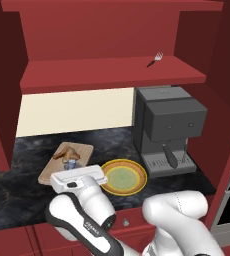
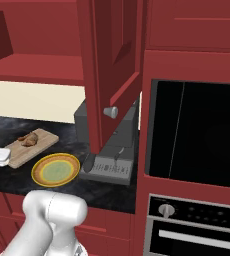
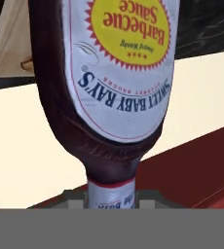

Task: Pick the chicken drumstick from the plate and place it on the cutting board. Then pick the condiment bottle from the cabinet and place it next to the cutting board.

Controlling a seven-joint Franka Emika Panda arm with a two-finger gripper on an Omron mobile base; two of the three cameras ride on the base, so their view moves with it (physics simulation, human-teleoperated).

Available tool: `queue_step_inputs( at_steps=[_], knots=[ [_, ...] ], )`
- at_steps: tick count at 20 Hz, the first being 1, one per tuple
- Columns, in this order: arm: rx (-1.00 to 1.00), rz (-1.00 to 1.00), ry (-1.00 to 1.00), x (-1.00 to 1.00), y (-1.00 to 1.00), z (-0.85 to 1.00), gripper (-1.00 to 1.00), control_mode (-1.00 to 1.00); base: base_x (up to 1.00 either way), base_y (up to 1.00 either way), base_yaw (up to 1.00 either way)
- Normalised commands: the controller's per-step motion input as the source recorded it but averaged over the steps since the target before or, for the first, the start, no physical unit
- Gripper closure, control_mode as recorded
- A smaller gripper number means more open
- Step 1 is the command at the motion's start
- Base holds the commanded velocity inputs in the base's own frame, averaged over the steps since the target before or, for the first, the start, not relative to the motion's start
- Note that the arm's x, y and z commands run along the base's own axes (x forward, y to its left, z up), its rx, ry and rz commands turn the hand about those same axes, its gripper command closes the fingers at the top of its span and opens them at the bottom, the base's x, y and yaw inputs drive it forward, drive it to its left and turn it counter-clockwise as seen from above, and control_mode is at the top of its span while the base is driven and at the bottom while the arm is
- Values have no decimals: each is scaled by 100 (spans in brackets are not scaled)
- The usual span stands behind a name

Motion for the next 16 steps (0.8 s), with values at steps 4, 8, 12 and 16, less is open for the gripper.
queue_step_inputs(
  at_steps=[4,8,12,16],
  knots=[
    [0,0,6,-4,5,-21,100,-100,0,0,0],
    [0,0,0,-2,15,-35,100,-100,0,0,0],
    [-2,0,-3,-1,15,-37,100,-100,0,0,0],
    [-2,0,-8,0,10,-38,100,-100,0,0,0]
  ],
)
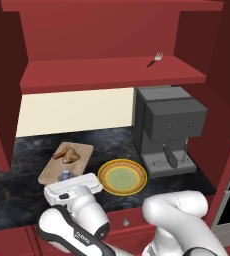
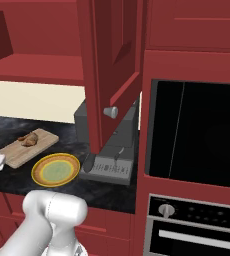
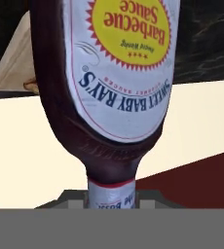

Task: Pick the chicken drumstick from the plate and place it on the cutting board. Then pick the condiment bottle from the cabinet and place it next to the cutting board.

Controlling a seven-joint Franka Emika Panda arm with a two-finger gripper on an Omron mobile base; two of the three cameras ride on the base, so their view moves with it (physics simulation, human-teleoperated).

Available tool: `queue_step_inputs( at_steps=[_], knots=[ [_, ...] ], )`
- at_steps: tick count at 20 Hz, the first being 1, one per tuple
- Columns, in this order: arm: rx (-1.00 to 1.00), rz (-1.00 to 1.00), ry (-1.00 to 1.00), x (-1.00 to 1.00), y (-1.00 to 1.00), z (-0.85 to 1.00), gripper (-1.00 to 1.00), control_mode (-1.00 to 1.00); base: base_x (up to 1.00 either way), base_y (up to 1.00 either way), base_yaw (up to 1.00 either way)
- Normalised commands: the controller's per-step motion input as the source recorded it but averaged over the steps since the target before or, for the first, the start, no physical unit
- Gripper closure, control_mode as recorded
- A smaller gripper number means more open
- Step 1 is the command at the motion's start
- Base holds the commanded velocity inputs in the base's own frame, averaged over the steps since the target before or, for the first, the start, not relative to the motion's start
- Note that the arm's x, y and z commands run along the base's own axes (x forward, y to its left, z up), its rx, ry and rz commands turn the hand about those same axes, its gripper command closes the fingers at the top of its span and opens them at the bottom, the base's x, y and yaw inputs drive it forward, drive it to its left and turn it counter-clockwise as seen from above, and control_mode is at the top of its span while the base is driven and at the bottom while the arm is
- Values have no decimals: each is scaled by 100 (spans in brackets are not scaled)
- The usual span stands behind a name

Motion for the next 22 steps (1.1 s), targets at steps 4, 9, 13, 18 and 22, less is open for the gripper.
queue_step_inputs(
  at_steps=[4,9,13,18,22],
  knots=[
    [0,0,-10,0,10,-34,100,-100,0,0,0],
    [0,-1,-10,6,7,-20,100,-100,0,0,0],
    [0,-2,-3,18,0,-7,100,-100,0,0,0],
    [0,-3,0,19,0,-9,100,-100,0,0,0],
    [0,-2,-2,7,0,-10,100,-100,0,0,0]
  ],
)
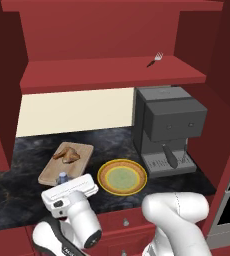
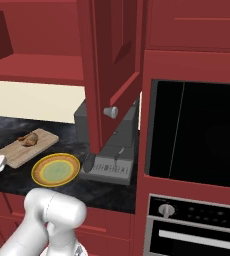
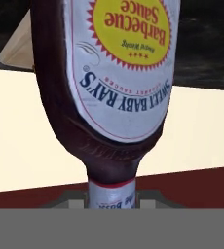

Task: Pick the chicken drumstick from the plate and place it on the cutting board. Then pick the condiment bottle from the cabinet and place it next to the cutting board.

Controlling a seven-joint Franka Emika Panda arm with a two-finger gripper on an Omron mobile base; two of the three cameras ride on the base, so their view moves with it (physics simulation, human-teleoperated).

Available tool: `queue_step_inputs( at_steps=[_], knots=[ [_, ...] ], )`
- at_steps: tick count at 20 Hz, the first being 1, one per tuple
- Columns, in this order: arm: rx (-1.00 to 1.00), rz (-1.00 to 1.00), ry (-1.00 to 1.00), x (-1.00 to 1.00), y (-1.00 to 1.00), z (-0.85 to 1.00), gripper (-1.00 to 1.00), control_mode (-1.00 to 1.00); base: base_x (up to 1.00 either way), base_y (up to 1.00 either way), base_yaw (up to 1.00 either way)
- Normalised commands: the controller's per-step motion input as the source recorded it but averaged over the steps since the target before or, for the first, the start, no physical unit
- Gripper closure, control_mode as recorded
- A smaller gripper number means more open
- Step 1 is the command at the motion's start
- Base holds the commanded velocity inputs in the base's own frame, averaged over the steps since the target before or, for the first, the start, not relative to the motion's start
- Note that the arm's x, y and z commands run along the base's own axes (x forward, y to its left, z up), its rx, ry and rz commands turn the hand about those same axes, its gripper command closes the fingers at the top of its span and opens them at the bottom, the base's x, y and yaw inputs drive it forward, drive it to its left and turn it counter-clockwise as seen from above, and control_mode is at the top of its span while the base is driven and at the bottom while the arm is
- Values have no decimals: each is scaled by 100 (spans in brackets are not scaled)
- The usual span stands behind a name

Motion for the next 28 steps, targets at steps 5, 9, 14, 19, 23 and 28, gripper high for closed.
queue_step_inputs(
  at_steps=[5,9,14,19,23,28],
  knots=[
    [0,0,0,1,8,-23,100,-100,0,0,0],
    [2,0,0,5,8,-23,100,-100,0,0,0],
    [7,0,0,15,1,-16,100,-100,0,0,0],
    [9,0,1,21,0,-12,100,-100,0,0,0],
    [11,0,1,18,0,-13,100,-100,0,0,0],
    [11,0,1,14,0,-19,100,-100,0,0,0]
  ],
)
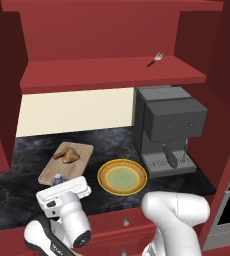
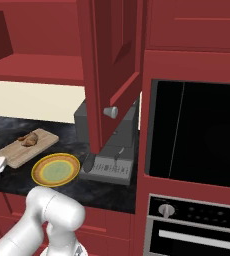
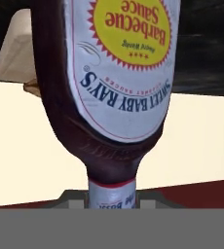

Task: Pick the chicken drumstick from the plate and place it on the cutting board. Then pick the condiment bottle from the cabinet and place it next to the cutting board.

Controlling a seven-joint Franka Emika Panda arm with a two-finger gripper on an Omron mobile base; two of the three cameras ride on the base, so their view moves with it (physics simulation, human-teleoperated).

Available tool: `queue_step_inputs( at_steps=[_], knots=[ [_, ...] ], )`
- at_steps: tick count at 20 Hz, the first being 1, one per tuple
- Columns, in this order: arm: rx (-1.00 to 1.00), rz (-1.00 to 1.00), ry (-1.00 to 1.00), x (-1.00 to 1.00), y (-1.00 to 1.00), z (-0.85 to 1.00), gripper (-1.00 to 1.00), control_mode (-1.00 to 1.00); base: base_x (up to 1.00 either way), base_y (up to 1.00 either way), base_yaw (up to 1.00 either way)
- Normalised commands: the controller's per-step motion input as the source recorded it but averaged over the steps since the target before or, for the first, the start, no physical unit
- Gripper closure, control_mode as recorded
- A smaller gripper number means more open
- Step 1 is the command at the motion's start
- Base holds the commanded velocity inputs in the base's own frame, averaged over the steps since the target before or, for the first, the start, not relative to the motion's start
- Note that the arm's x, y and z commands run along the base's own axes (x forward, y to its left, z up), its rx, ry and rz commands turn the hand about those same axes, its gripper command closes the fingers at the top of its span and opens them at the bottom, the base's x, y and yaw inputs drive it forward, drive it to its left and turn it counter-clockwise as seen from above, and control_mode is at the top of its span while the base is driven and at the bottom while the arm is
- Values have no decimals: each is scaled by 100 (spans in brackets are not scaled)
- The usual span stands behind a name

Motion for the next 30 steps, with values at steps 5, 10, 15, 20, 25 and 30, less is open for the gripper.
queue_step_inputs(
  at_steps=[5,10,15,20,25,30],
  knots=[
    [10,0,0,11,0,-25,100,-100,0,0,0],
    [9,0,0,13,0,-27,100,-100,0,0,0],
    [7,0,0,10,0,-23,100,-100,0,0,0],
    [1,0,0,1,0,-31,100,-100,0,0,0],
    [0,0,0,0,0,-34,100,-100,0,0,0],
    [0,0,0,0,0,-26,100,-100,0,0,0]
  ],
)
